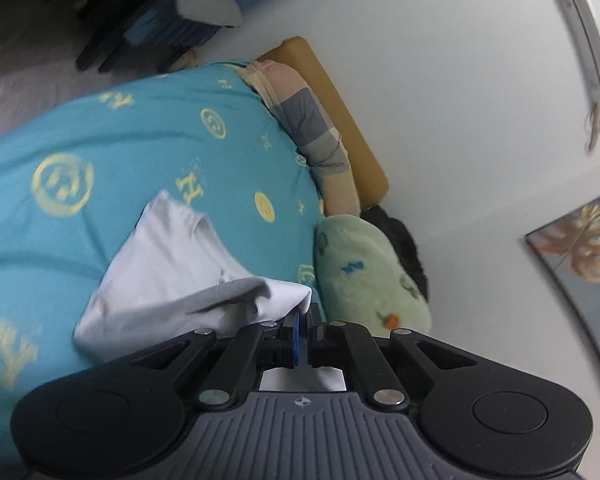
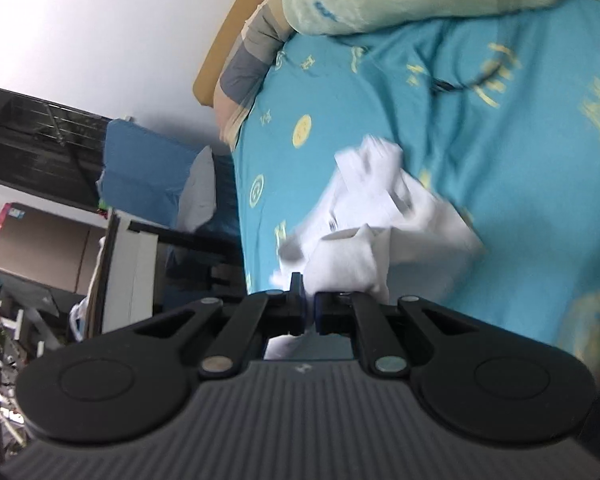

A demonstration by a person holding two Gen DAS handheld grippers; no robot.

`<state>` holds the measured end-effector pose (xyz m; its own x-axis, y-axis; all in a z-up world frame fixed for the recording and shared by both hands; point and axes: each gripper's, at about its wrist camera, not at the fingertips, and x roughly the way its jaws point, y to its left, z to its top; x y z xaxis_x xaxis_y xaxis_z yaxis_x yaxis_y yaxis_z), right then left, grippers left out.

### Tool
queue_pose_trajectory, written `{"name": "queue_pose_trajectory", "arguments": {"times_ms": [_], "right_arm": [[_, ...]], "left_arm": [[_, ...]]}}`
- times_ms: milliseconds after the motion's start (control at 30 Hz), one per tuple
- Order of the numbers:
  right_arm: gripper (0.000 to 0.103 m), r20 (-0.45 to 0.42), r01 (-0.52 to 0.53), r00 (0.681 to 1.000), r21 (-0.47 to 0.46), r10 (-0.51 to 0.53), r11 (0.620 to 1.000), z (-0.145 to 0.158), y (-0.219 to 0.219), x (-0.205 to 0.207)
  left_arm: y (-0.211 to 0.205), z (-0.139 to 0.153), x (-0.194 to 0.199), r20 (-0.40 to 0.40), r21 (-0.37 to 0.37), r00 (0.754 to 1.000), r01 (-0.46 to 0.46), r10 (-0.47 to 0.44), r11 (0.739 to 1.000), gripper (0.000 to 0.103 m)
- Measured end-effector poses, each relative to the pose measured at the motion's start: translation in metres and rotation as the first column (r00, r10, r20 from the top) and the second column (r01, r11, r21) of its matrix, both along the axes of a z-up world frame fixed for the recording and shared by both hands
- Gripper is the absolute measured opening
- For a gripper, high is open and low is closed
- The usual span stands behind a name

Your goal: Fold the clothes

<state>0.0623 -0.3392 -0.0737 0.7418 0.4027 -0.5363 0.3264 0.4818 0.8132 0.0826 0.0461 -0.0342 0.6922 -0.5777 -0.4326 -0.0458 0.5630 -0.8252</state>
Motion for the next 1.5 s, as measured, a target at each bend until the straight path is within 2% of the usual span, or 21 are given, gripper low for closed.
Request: {"name": "queue_pose_trajectory", "arguments": {"times_ms": [100, 167, 267, 333, 433, 533, 600, 667, 733, 767, 800, 867, 933, 1000, 1067, 1200, 1233, 1333, 1400, 1433, 1500], "right_arm": [[0.008, -0.031, -0.021, 0.999, -0.053, 0.019, 0.998, -0.01, 0.001, 0.069], [0.009, -0.068, -0.029, 0.997, -0.074, 0.024, 0.997, -0.028, 0.002, 0.109], [0.01, -0.098, -0.068, 0.993, -0.095, 0.059, 0.993, -0.059, 0.003, 0.151], [0.01, -0.094, -0.105, 0.991, -0.105, 0.095, 0.989, -0.076, 0.004, 0.165], [0.01, -0.062, -0.147, 0.988, -0.116, 0.14, 0.982, -0.089, 0.002, 0.173], [0.01, -0.029, -0.168, 0.986, -0.148, 0.166, 0.975, -0.086, 0.003, 0.184], [0.01, -0.012, -0.162, 0.987, -0.154, 0.163, 0.975, -0.083, 0.003, 0.189], [0.012, -0.03, -0.178, 0.984, -0.147, 0.175, 0.973, -0.082, 0.004, 0.193], [0.018, -0.056, -0.217, 0.976, -0.111, 0.212, 0.97, -0.084, 0.003, 0.195], [0.033, -0.056, -0.241, 0.97, -0.084, 0.237, 0.967, -0.084, 0.002, 0.194], [0.058, -0.047, -0.268, 0.963, -0.061, 0.265, 0.962, -0.083, 0.001, 0.192], [0.089, 0.004, -0.331, 0.944, -0.052, 0.331, 0.942, -0.073, 0.001, 0.182], [0.087, 0.072, -0.365, 0.926, -0.09, 0.372, 0.927, -0.059, 0.001, 0.172], [0.088, 0.122, -0.341, 0.924, -0.159, 0.361, 0.926, -0.05, -0.002, 0.163], [0.088, 0.152, -0.31, 0.924, -0.24, 0.351, 0.92, -0.046, -0.002, 0.158], [0.084, 0.08, -0.354, 0.909, -0.371, 0.41, 0.858, -0.067, 0.016, 0.178], [0.083, 0.054, -0.36, 0.907, -0.42, 0.419, 0.833, -0.076, 0.024, 0.184], [0.084, -0.023, -0.369, 0.899, -0.578, 0.437, 0.728, -0.102, 0.049, 0.197], [0.085, -0.032, -0.356, 0.893, -0.662, 0.45, 0.659, -0.105, 0.064, 0.193], [0.084, -0.035, -0.353, 0.89, -0.683, 0.454, 0.639, -0.102, 0.068, 0.189], [0.084, -0.038, -0.356, 0.888, -0.689, 0.459, 0.632, -0.093, 0.07, 0.175]], "left_arm": [[-0.009, -0.014, 0.059, -0.026, 0.064, 1.0, -0.006, 0.007, 0.998, 0.003], [-0.014, -0.028, 0.098, -0.046, 0.099, 0.999, -0.016, 0.02, 0.995, 0.003], [-0.02, -0.059, 0.132, -0.046, 0.14, 0.998, -0.026, 0.032, 0.99, 0.003], [-0.022, -0.074, 0.146, -0.035, 0.164, 0.999, -0.02, 0.026, 0.986, 0.003], [-0.022, -0.081, 0.153, -0.003, 0.171, 1.0, -0.006, 0.007, 0.985, 0.004], [-0.025, -0.077, 0.161, 0.056, 0.215, 0.998, 0.007, -0.02, 0.977, 0.004], [-0.023, -0.078, 0.164, 0.073, 0.209, 0.997, 0.017, -0.033, 0.978, 0.004], [-0.021, -0.08, 0.165, 0.065, 0.216, 0.997, 0.03, -0.045, 0.976, 0.013], [-0.02, -0.079, 0.165, 0.054, 0.232, 0.997, 0.043, -0.057, 0.972, 0.042], [-0.018, -0.078, 0.164, 0.051, 0.239, 0.997, 0.05, -0.064, 0.97, 0.046], [-0.017, -0.074, 0.162, 0.069, 0.241, 0.995, 0.053, -0.072, 0.969, 0.051], [-0.015, -0.068, 0.158, 0.103, 0.247, 0.991, 0.06, -0.088, 0.967, 0.061], [-0.016, -0.061, 0.155, 0.121, 0.281, 0.987, 0.066, -0.103, 0.957, 0.073], [-0.019, -0.056, 0.153, 0.133, 0.334, 0.983, 0.074, -0.125, 0.94, 0.074], [-0.028, -0.058, 0.152, 0.127, 0.411, 0.981, 0.084, -0.148, 0.908, 0.074], [-0.051, -0.078, 0.157, 0.089, 0.473, 0.979, 0.119, -0.182, 0.873, 0.074], [-0.058, -0.086, 0.16, 0.064, 0.501, 0.979, 0.136, -0.193, 0.855, 0.073], [-0.075, -0.105, 0.16, 0.011, 0.581, 0.972, 0.186, -0.235, 0.792, 0.073], [-0.079, -0.111, 0.158, -0.007, 0.614, 0.97, 0.197, -0.244, 0.764, 0.073], [-0.081, -0.111, 0.156, -0.004, 0.622, 0.969, 0.195, -0.246, 0.758, 0.073], [-0.082, -0.106, 0.148, 0.001, 0.626, 0.968, 0.196, -0.252, 0.755, 0.073]]}}
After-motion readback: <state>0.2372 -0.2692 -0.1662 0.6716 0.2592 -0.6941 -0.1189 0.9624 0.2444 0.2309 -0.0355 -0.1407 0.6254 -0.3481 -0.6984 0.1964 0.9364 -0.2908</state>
